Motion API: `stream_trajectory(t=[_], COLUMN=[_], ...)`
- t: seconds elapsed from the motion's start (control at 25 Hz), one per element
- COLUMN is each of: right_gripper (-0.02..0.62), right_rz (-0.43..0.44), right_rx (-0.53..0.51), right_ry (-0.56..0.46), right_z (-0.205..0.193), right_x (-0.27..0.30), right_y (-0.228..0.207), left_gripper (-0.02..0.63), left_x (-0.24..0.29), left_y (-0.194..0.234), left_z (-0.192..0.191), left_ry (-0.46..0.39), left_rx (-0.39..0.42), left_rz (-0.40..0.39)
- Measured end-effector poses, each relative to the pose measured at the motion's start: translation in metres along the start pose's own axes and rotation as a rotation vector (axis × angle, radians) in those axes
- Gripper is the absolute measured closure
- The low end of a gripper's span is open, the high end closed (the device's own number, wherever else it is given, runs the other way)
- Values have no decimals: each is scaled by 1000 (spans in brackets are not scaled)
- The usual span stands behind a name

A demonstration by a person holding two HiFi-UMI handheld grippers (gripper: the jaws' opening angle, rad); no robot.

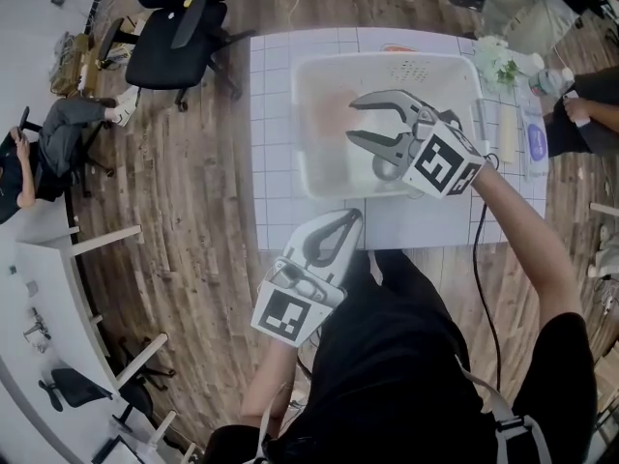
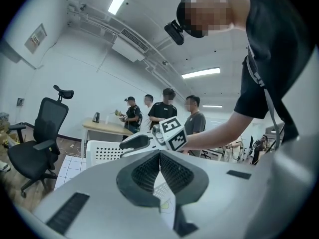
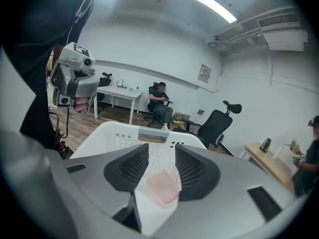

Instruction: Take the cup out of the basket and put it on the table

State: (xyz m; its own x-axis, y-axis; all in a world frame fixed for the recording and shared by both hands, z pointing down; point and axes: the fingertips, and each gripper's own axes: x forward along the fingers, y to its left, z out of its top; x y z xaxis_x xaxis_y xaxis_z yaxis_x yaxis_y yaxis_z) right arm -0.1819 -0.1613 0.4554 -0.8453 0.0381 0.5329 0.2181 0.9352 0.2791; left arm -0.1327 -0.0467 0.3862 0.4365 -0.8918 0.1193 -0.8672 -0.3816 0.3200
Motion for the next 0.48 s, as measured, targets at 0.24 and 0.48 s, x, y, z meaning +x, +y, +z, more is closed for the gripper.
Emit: stream_trajectory(t=[0.24, 0.48], right_gripper=[386, 336], right_rz=[17, 52], right_rx=[-19, -59], right_ry=[50, 118], right_z=[-41, -78], right_x=[32, 59], right_y=[-4, 1], left_gripper=[595, 595], left_x=[4, 10], left_y=[-2, -2], left_z=[6, 4], left_ry=[0, 26], left_rx=[24, 27], left_rz=[-8, -20])
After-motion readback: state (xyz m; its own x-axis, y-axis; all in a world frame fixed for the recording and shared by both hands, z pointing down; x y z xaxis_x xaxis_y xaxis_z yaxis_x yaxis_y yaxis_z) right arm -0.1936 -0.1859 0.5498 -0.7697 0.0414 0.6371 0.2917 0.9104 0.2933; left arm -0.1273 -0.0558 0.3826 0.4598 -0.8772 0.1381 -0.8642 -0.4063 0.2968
